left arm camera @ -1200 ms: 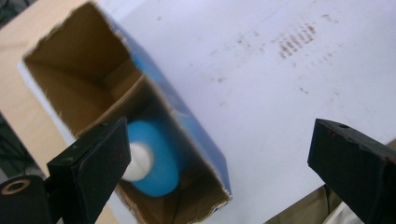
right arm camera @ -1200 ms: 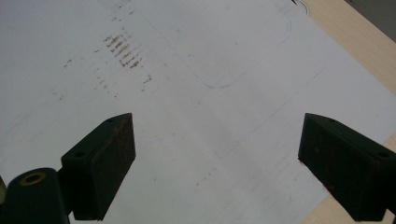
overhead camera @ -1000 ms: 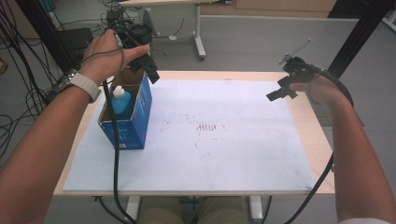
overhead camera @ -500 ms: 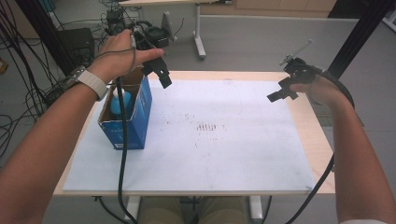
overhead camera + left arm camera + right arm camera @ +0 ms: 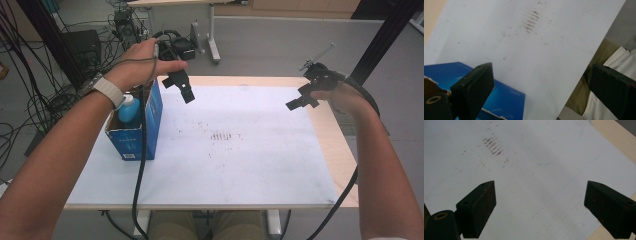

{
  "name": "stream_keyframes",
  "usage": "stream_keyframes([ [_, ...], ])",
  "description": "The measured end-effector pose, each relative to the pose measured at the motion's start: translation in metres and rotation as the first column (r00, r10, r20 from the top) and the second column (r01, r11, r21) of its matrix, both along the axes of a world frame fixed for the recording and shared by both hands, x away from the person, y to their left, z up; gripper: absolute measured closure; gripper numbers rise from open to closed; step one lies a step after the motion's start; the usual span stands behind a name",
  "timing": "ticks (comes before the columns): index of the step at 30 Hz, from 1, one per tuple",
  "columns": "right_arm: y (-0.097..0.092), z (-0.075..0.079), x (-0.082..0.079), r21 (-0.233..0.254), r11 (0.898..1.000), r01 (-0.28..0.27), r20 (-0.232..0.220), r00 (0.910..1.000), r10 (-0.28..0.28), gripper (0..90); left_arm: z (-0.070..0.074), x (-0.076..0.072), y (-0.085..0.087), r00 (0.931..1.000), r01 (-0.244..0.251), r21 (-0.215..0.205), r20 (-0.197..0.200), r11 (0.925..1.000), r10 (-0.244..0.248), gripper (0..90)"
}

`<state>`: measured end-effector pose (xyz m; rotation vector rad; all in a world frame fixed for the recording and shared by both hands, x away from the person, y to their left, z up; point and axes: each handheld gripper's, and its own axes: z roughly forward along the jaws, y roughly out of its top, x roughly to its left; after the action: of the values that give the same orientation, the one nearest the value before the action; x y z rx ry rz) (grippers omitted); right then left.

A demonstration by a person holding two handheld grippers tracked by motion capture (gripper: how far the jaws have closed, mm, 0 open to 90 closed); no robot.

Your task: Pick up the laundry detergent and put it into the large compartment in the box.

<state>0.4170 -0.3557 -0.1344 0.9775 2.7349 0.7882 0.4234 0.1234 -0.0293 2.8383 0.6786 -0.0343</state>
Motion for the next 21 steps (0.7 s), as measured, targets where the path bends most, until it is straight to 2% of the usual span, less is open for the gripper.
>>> stream_keyframes([
  [4, 0.001, -0.001, -0.001, 0.002, 1.0, 0.0, -0.001, 1.0, 0.0, 10.6, -0.008, -0.002, -0.008, 0.9989, 0.046, 0.01, -0.009, 0.9989, -0.046, 6.2],
  [11, 0.0, -0.005, -0.003, 0.006, 1.0, 0.004, -0.006, 1.0, -0.004, 10.6, -0.022, -0.005, -0.014, 0.9928, 0.118, -0.013, -0.018, 0.9929, -0.118, 6.5],
  [17, -0.002, -0.006, -0.007, 0.006, 1.0, 0.011, -0.006, 0.9999, -0.011, 10.6, -0.025, -0.011, -0.02, 0.9851, 0.172, -0.018, -0.002, 0.985, -0.172, 6.6],
  [21, -0.004, -0.006, -0.008, 0.008, 1.0, 0.016, -0.004, 0.9999, -0.016, 10.4, -0.027, -0.013, -0.024, 0.9821, 0.188, -0.024, 0.001, 0.9818, -0.188, 6.6],
])
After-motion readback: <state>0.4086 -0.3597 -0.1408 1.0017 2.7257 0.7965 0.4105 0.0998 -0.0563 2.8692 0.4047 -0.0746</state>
